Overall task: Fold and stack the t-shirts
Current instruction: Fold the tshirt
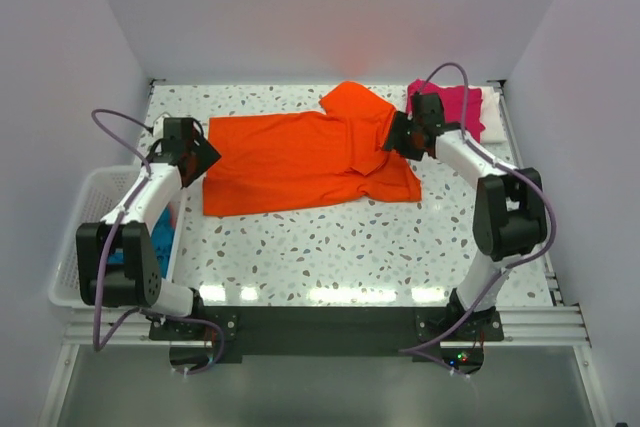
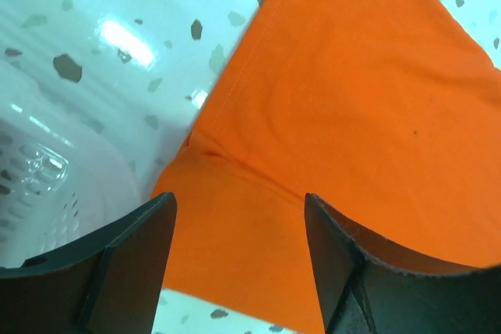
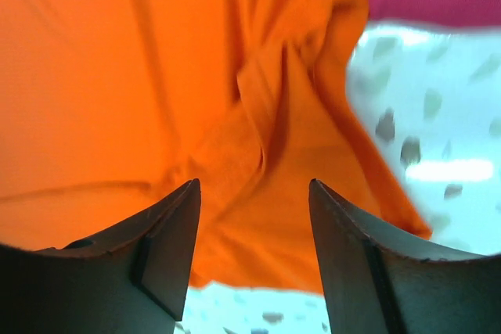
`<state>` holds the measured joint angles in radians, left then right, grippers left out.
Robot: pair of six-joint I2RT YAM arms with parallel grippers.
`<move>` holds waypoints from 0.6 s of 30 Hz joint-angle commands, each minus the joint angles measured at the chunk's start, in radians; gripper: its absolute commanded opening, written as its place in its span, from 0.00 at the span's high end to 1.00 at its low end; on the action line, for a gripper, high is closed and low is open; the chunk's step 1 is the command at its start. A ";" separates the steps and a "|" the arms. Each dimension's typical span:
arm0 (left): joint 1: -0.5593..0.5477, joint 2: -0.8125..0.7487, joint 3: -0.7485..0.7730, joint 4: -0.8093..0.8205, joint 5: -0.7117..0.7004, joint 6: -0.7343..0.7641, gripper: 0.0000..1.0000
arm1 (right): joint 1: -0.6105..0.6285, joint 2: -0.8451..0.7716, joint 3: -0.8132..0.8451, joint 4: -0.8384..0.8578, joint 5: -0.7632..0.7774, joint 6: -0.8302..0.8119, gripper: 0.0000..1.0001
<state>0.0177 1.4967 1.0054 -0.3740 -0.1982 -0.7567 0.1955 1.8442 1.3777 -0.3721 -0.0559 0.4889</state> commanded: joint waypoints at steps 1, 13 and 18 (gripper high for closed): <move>-0.005 -0.102 -0.077 -0.051 -0.052 0.005 0.28 | 0.065 -0.123 -0.168 0.062 0.053 0.034 0.44; -0.130 -0.173 -0.221 -0.022 -0.070 -0.021 0.44 | 0.150 -0.037 -0.212 0.211 0.085 0.106 0.44; -0.130 -0.173 -0.252 -0.028 -0.099 -0.056 0.51 | 0.150 0.019 -0.178 0.217 0.088 0.117 0.44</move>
<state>-0.1120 1.3384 0.7746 -0.4080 -0.2531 -0.7788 0.3416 1.8435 1.1469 -0.2161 -0.0002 0.5846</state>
